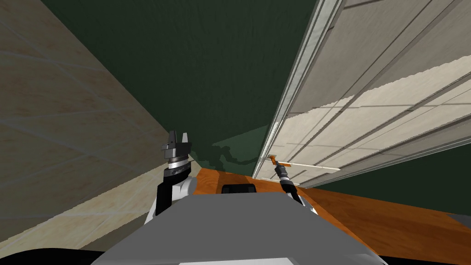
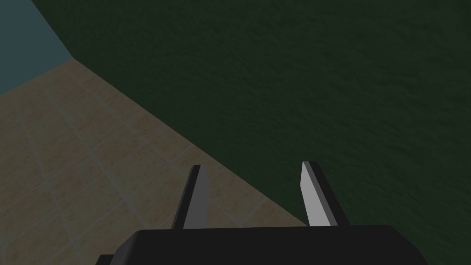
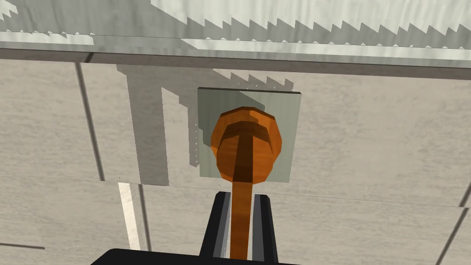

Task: Pull the door open

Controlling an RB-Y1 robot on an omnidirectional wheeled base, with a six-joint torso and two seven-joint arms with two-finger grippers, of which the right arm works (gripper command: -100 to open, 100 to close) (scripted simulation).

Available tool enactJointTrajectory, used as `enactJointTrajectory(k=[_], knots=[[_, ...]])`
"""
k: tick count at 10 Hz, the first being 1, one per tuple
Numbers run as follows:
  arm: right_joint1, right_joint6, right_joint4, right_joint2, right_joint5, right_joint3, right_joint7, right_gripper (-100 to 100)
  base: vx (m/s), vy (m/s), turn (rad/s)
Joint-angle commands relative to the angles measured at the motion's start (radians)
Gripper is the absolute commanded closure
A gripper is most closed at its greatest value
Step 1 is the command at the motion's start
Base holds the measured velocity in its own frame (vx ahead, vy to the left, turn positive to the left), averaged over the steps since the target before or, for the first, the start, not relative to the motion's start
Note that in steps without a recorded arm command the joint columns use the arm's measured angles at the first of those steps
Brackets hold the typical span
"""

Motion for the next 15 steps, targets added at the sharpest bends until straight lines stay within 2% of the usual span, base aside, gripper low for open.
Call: enactJointTrajectory(k=[1,4,9,10,11,12,15], knots=[[0.0,-0.002,-0.001,-0.001,0.0,-0.001,0.0,100,0.0,0.0,0.0],[0.025,-0.034,0.002,-0.024,0.01,0.017,-0.029,100,-0.141,-0.04,0.122],[0.077,-0.103,0.005,-0.073,0.03,0.052,-0.089,100,-0.227,-0.041,0.14],[0.083,-0.111,0.005,-0.078,0.032,0.056,-0.095,100,-0.216,-0.063,0.123],[0.08,-0.096,0.0,-0.072,0.032,0.056,-0.09,100,-0.087,-0.016,0.025],[0.093,-0.124,0.014,-0.08,0.037,0.064,-0.101,100,-0.171,-0.048,0.165],[0.109,-0.163,0.028,-0.094,0.041,0.071,-0.115,100,-0.197,-0.071,0.158]])
